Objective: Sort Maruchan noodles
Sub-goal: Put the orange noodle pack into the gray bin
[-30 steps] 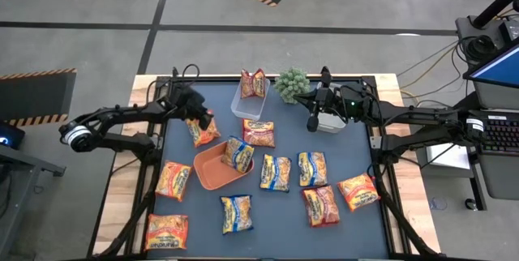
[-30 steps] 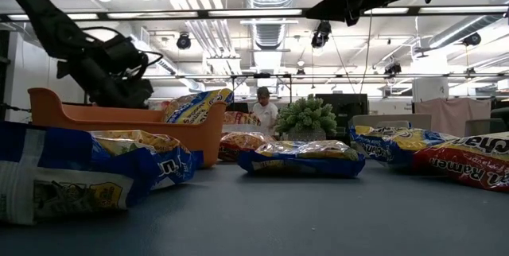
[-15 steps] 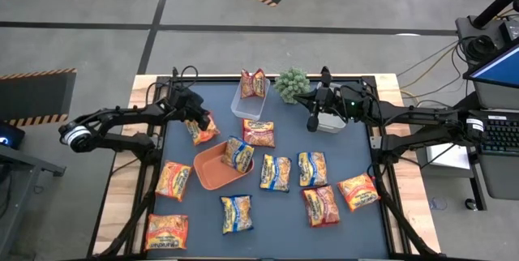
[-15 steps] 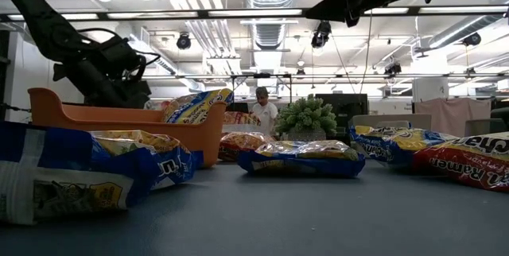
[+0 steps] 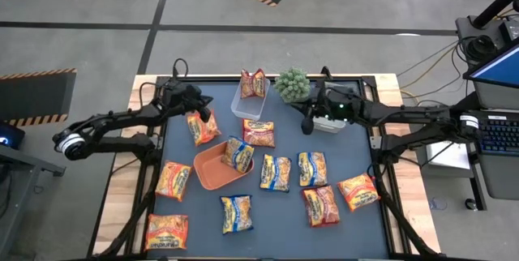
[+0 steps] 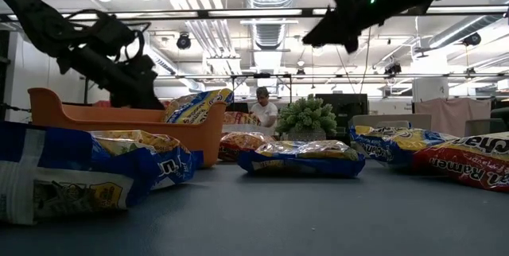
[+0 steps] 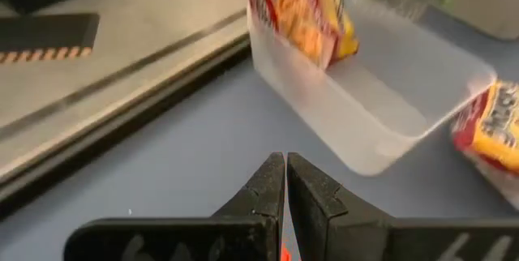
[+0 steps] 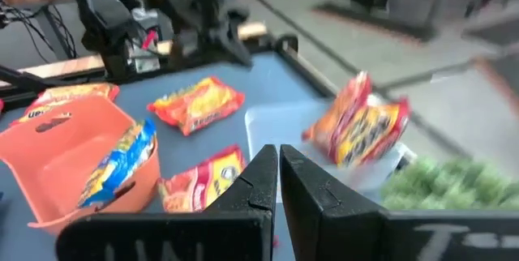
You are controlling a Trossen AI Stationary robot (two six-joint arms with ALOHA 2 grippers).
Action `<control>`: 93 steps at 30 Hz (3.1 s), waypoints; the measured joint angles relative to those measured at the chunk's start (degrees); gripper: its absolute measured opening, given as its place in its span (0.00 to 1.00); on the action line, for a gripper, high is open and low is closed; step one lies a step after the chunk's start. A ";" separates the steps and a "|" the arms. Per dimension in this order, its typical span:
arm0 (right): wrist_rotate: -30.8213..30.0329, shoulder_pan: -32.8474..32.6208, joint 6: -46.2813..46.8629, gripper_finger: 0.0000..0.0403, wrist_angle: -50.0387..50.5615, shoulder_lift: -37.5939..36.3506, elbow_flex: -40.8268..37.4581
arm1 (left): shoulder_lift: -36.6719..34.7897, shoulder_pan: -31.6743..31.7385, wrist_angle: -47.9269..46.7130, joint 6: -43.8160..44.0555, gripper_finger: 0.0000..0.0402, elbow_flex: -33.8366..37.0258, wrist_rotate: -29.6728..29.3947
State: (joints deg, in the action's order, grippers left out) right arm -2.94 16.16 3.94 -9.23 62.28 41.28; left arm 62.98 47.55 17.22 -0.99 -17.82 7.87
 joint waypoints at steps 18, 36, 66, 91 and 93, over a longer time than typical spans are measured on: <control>0.61 -0.02 1.88 0.02 9.91 21.87 19.31 | -15.92 -7.85 -29.84 8.80 0.00 -0.02 14.53; 1.46 -0.83 -2.46 0.02 26.18 31.38 33.30 | -5.56 -11.68 -29.59 17.98 0.00 0.39 -8.89; 1.29 -3.76 -4.08 0.02 37.24 30.73 32.43 | -12.38 -11.89 -34.57 28.39 0.08 -3.02 -10.11; 6.58 1.11 -5.70 0.02 14.55 12.33 11.21 | -1.09 -7.11 -25.81 16.24 0.45 -8.60 -12.95; 8.49 1.52 -5.48 0.02 11.98 11.10 9.41 | 0.86 -5.07 -25.88 15.47 0.45 -9.32 -11.05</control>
State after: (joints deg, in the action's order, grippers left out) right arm 5.56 17.69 -1.53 2.75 73.38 50.69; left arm 63.84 42.47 -8.65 14.47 -27.14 -3.18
